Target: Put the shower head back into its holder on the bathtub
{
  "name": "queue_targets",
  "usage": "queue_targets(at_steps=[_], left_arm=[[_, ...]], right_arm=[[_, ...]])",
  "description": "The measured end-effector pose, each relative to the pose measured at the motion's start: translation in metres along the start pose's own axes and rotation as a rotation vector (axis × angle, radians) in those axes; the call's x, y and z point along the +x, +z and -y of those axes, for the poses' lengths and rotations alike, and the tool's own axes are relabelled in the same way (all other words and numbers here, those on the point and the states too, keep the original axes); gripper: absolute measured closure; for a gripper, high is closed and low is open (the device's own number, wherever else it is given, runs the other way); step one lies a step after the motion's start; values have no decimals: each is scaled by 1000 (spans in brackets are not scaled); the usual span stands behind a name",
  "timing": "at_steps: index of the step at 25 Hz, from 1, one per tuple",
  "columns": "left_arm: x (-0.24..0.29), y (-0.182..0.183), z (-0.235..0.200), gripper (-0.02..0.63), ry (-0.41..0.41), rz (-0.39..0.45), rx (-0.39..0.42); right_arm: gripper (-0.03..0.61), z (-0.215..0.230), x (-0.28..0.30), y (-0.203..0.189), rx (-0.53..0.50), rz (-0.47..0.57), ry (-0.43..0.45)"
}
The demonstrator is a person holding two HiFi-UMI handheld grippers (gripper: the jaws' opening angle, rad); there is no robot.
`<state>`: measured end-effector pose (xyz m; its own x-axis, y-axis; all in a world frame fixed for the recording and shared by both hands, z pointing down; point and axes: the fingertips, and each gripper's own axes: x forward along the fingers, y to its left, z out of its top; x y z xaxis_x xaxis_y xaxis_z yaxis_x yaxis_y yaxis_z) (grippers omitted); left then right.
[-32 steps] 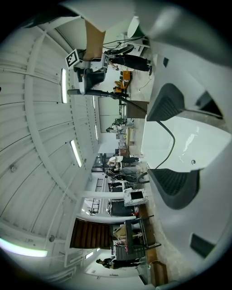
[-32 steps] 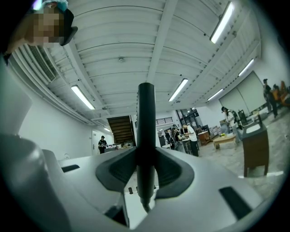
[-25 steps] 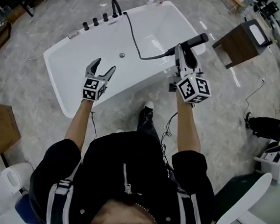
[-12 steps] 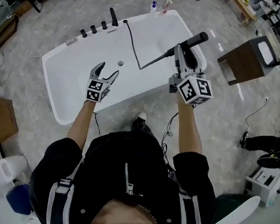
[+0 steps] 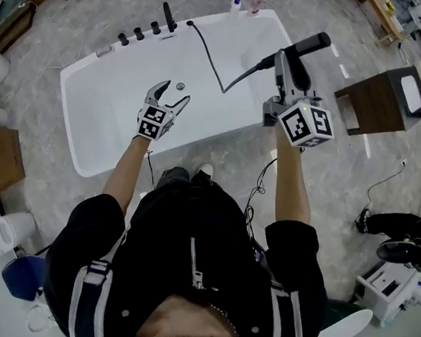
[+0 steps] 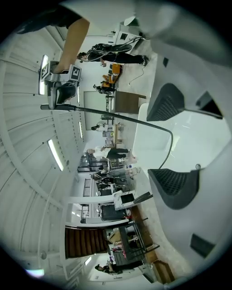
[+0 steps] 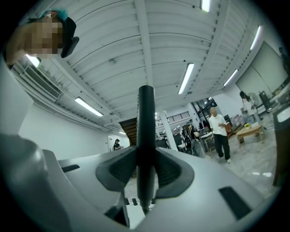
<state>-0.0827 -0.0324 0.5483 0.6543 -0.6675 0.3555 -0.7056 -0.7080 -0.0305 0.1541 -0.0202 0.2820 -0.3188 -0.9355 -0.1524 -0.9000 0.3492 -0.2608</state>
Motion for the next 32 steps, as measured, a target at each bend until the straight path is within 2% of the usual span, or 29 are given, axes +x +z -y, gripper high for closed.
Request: queue_targets(at_steps=[15,21,32], left_arm=[[135,-21,35,282,-223,-122,38],[179,-22,52,284,-299,-149,37],[245,-27,92,295,-417,-212,97]], right_arm=[[451,28,33,22,22,34,-6],[451,37,40,36,63,79,-8],[451,54,33,58,90,108,-41]])
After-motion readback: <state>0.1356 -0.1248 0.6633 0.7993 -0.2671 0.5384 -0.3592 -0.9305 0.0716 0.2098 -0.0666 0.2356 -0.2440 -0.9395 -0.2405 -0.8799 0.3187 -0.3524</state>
